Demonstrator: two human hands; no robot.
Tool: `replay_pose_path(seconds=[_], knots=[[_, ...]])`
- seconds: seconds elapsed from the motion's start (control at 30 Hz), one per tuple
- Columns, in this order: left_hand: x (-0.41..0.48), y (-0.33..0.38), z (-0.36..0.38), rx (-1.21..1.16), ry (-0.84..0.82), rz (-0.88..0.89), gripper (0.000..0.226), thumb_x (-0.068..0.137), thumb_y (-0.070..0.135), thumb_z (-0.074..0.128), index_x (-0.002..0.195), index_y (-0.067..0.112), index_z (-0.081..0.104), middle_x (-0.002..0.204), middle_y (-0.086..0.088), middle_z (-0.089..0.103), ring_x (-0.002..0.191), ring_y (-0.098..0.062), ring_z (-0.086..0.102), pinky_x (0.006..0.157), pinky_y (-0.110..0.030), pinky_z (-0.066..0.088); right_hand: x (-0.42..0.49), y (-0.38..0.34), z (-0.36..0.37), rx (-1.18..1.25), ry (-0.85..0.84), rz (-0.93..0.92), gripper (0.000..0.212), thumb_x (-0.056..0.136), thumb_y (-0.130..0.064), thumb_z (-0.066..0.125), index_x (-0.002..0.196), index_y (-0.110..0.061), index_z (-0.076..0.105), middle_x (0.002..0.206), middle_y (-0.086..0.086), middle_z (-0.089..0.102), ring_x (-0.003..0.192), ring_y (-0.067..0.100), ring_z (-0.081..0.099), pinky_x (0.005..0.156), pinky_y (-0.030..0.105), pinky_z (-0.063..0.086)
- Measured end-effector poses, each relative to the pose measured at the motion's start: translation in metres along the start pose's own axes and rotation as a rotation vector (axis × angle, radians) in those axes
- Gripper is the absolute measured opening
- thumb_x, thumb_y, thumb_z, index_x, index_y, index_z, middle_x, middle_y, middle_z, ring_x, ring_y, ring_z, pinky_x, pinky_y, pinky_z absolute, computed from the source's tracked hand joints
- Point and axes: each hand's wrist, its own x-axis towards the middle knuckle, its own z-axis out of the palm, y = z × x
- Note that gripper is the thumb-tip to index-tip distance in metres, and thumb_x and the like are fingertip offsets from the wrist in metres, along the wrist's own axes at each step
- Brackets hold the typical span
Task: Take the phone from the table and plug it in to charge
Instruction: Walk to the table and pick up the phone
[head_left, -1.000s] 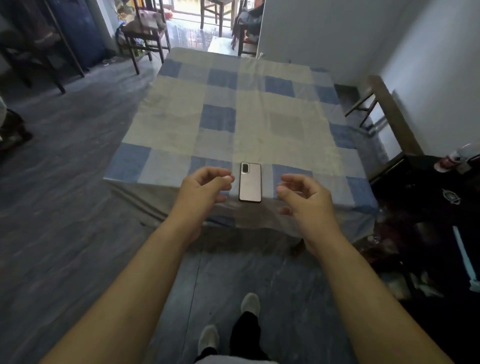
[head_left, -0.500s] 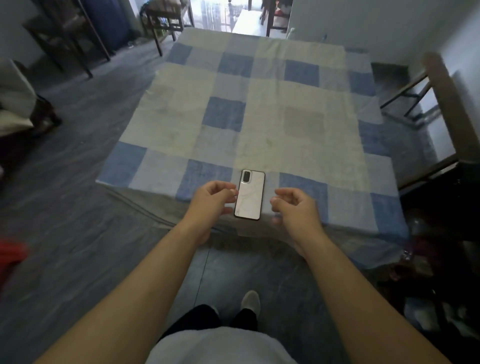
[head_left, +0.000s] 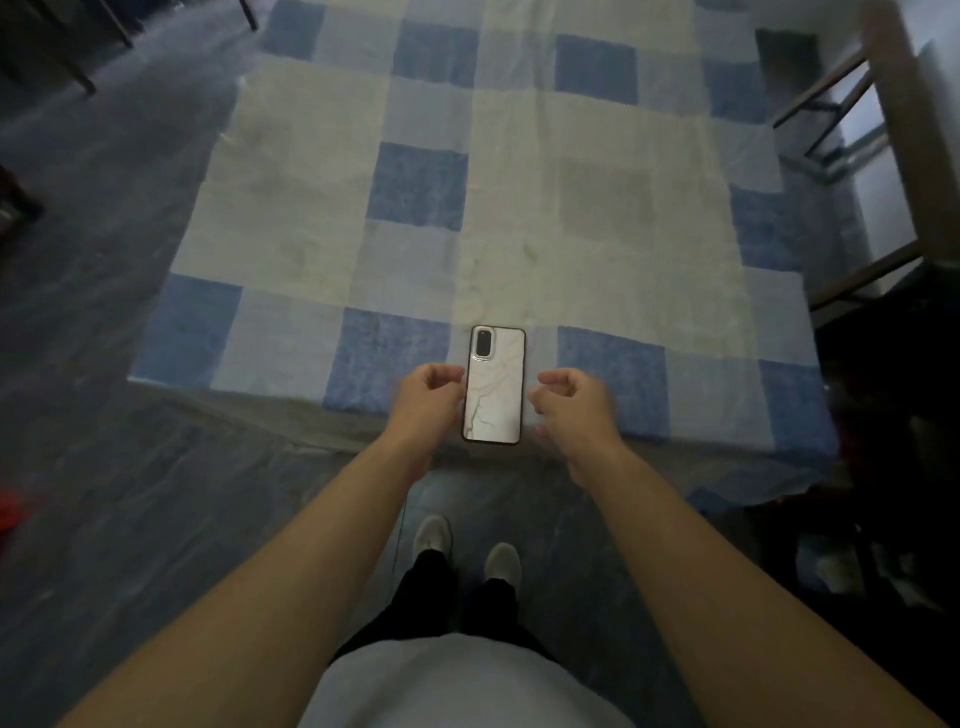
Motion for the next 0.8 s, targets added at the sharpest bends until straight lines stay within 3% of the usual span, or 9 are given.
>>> replay_pose_path(seconds=[0.07,0.17,0.27,0.37,0.5,0.6,0.8], knots=[[0.007,-0.002,0.002,0.007,-0.021,-0.019,0.024,0.096,-0.002,0.054,0.115,0.01,0.063,0.095,0.003,0.064,0.084,-0.007,0.061,0.07,-0.023,0.052,0.005,0.001,0.005,0.001,0.006,0.038,0.021,0.091,-0.01,0.066,0.11,-0.018,0.063,0.1,0.001,0.066,0.099,0.026,0.066,0.088,0.046,0.059],[0.016,-0.004,0.005,0.035,-0.052,-0.057,0.025,0.094,-0.004,0.052,0.107,0.015,0.062,0.099,-0.001,0.067,0.087,-0.011,0.064,0.07,-0.026,0.053,0.011,0.001,0.013,-0.009,-0.001,0.093,0.029,0.092,-0.01,0.066,0.121,-0.012,0.061,0.11,0.006,0.063,0.101,0.025,0.064,0.093,0.049,0.058],[0.021,-0.007,0.008,0.068,-0.086,-0.097,0.028,0.093,-0.003,0.051,0.111,0.014,0.064,0.111,-0.008,0.071,0.101,-0.023,0.068,0.082,-0.037,0.059,0.017,0.002,0.02,0.005,-0.024,0.144,0.033,0.093,-0.009,0.065,0.126,-0.01,0.058,0.103,0.0,0.059,0.088,0.015,0.058,0.093,0.044,0.057],[0.023,-0.011,0.009,0.089,-0.092,-0.109,0.024,0.092,0.0,0.056,0.101,0.021,0.062,0.11,-0.006,0.069,0.103,-0.024,0.066,0.089,-0.044,0.059,0.021,0.005,0.025,-0.004,-0.03,0.174,0.033,0.093,-0.008,0.065,0.125,-0.009,0.057,0.096,-0.004,0.055,0.079,0.008,0.052,0.085,0.04,0.053],[0.025,-0.017,0.01,0.102,-0.067,-0.105,0.029,0.09,-0.005,0.057,0.111,0.014,0.064,0.115,-0.009,0.07,0.108,-0.025,0.067,0.096,-0.048,0.059,0.024,0.009,0.03,-0.029,-0.009,0.182,0.032,0.092,-0.006,0.064,0.124,-0.008,0.059,0.11,0.005,0.059,0.093,0.018,0.058,0.086,0.039,0.055],[0.027,-0.021,0.01,0.119,-0.043,-0.087,0.035,0.089,-0.012,0.054,0.115,0.011,0.063,0.117,-0.01,0.071,0.106,-0.023,0.067,0.095,-0.046,0.059,0.027,0.012,0.032,-0.059,0.023,0.171,0.031,0.09,-0.004,0.066,0.12,-0.008,0.061,0.109,0.005,0.061,0.102,0.023,0.062,0.092,0.042,0.056],[0.031,-0.021,0.01,0.098,-0.027,-0.089,0.033,0.089,-0.014,0.054,0.098,0.017,0.062,0.106,-0.004,0.072,0.098,-0.017,0.07,0.081,-0.037,0.062,0.032,0.015,0.033,-0.063,0.041,0.171,0.02,0.088,-0.002,0.064,0.101,-0.015,0.057,0.102,0.006,0.065,0.094,0.022,0.065,0.069,0.03,0.052]])
